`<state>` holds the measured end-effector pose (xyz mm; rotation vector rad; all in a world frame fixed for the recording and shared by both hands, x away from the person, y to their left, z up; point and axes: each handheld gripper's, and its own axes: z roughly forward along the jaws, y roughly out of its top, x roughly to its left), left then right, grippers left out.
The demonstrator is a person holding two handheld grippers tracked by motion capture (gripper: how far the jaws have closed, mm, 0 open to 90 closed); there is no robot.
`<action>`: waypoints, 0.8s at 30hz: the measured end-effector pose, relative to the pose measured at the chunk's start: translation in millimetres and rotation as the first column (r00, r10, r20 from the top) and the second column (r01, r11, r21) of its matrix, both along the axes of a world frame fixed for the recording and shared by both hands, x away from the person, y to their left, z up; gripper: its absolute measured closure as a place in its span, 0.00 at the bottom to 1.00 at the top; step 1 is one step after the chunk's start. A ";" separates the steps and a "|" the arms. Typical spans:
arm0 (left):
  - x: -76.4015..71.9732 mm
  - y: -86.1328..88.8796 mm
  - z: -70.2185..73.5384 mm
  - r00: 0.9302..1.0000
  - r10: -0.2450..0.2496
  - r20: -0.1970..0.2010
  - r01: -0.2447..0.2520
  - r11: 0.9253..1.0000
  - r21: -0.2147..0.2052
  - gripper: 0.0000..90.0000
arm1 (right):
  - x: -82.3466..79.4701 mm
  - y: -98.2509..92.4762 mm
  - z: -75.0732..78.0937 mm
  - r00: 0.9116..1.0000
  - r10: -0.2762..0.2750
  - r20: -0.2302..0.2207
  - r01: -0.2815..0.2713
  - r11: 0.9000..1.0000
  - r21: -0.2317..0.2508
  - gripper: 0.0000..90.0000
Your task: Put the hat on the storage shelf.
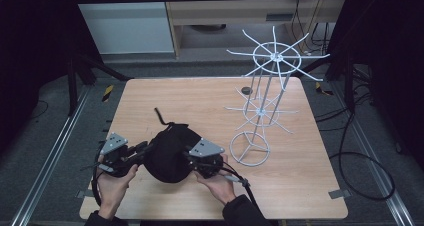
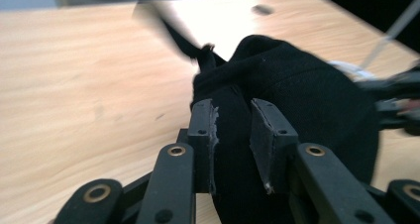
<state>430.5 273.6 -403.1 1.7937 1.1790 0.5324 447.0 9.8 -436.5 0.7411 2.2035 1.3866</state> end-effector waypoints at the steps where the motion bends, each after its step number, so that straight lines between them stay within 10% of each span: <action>1: 2.1 3.6 -4.0 1.000 0.015 -0.007 -0.014 1.000 0.011 0.78 | 2.0 5.0 0.5 1.000 -0.001 0.006 0.001 1.000 -0.007 0.86; 12: 9.3 27.6 -14.9 0.998 0.061 -0.011 -0.061 0.998 -0.007 0.73 | 29.9 46.0 -7.3 1.000 -0.021 -0.019 0.020 0.997 -0.078 0.90; 24: 4.8 17.0 0.9 0.995 -0.057 0.078 0.056 0.998 0.016 0.57 | -0.3 -18.9 20.9 0.999 -0.045 0.002 0.045 0.999 0.005 0.70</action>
